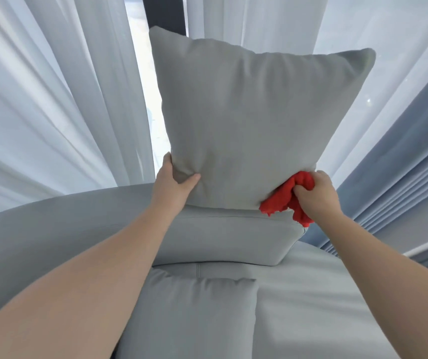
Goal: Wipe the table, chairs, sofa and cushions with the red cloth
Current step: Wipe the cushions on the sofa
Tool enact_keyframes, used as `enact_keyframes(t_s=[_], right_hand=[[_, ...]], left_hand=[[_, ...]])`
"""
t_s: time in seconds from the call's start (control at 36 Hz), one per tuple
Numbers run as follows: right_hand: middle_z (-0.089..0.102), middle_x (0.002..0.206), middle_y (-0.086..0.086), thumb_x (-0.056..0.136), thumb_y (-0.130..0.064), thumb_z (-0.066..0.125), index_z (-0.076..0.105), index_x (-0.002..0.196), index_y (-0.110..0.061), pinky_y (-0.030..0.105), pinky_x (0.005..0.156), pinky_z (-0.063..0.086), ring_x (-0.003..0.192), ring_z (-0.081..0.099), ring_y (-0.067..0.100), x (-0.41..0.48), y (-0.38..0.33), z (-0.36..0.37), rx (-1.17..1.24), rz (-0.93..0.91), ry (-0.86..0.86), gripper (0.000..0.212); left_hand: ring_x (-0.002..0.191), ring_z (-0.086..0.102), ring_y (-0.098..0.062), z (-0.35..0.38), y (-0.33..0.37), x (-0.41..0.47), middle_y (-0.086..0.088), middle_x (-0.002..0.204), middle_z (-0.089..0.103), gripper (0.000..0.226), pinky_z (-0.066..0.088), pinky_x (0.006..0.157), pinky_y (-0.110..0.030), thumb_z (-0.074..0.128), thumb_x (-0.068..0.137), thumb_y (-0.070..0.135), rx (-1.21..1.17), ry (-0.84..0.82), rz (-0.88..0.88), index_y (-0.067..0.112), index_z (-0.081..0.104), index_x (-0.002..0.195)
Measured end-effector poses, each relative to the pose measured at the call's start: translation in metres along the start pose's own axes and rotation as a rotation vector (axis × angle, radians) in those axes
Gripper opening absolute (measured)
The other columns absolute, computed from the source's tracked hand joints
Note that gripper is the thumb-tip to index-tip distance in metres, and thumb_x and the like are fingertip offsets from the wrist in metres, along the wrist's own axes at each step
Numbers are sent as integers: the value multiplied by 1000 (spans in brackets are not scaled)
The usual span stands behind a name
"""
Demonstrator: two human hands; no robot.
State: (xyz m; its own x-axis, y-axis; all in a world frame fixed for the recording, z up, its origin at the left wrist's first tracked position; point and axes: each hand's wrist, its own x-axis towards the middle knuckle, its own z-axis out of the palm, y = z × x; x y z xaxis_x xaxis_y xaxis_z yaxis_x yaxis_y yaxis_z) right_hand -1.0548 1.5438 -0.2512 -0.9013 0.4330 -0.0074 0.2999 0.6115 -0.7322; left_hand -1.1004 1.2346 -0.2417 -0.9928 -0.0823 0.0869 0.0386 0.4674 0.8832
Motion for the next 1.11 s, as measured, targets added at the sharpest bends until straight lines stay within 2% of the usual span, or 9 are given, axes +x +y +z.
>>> enact_keyframes(t_s=[0.08, 0.17, 0.25, 0.33, 0.56, 0.72, 0.86, 0.97, 1.11], right_hand=[[51, 117, 3, 75, -22, 53, 60, 89, -20, 31, 70, 44, 76, 57, 19, -14, 10, 0, 82, 44, 55, 16], [58, 114, 4, 70, -27, 49, 61, 89, -24, 36, 70, 54, 78, 65, 25, -29, 9, -2, 183, 68, 37, 23], [73, 82, 2, 71, -25, 46, 60, 87, -32, 45, 56, 59, 64, 70, 27, -51, 6, -7, 312, 73, -14, 22], [74, 73, -3, 78, -22, 46, 59, 87, -37, 42, 44, 56, 58, 70, 24, -89, 15, -7, 398, 95, -80, 22], [69, 59, -3, 85, -8, 40, 65, 69, -37, 20, 31, 39, 42, 64, 26, -181, 53, 26, 341, 159, -469, 42], [71, 66, 2, 72, -7, 32, 67, 74, -28, 27, 35, 46, 49, 66, 34, -206, 65, 78, 303, 165, -620, 41], [71, 92, 6, 77, -19, 41, 69, 91, -28, 41, 63, 59, 72, 70, 30, -210, 83, 122, 184, 123, -532, 32], [69, 96, 4, 87, -38, 52, 63, 93, -27, 37, 76, 53, 81, 64, 26, -218, 126, 144, 75, 334, -456, 16], [71, 88, 7, 89, -30, 63, 65, 86, -20, 35, 80, 54, 78, 67, 25, -243, 166, 165, 417, 679, -502, 11]], left_hand=[[87, 48, 14, 11, -13, -18, 34, 99, 44, 65, 33, 71, -4, 68, 82, 43, -56, 75, -152, 26, 35, 136], [77, 50, 13, 19, -26, -37, 33, 90, 43, 36, 28, 61, 3, 60, 88, 39, -12, 161, -223, 27, 48, 120], [98, 56, -18, 23, -33, -63, 2, 108, 61, 34, 39, 83, -19, 55, 92, 37, 9, 131, -297, 14, 58, 116], [90, 57, -24, 25, -47, -111, -13, 94, 63, 23, 41, 85, -31, 53, 93, 30, 131, 19, -290, 9, 62, 94], [125, 48, -24, 6, -124, -247, -9, 136, 52, 40, 32, 100, -27, 52, 96, 25, 346, -111, -574, 8, 50, 132], [129, 43, -22, -14, -171, -292, -7, 141, 47, 43, 30, 104, -28, 51, 97, 27, 417, -160, -605, 11, 45, 136], [132, 39, -25, -22, -209, -285, -9, 146, 40, 53, 30, 103, -30, 49, 97, 33, 430, -131, -595, 10, 36, 143], [126, 44, -32, -28, -249, -266, -14, 143, 40, 66, 35, 90, -29, 39, 96, 50, 407, -119, -762, 4, 30, 143], [129, 41, -30, -19, -284, -266, -10, 149, 35, 85, 37, 96, -34, 27, 88, 71, 339, -141, -910, 12, 19, 149]])
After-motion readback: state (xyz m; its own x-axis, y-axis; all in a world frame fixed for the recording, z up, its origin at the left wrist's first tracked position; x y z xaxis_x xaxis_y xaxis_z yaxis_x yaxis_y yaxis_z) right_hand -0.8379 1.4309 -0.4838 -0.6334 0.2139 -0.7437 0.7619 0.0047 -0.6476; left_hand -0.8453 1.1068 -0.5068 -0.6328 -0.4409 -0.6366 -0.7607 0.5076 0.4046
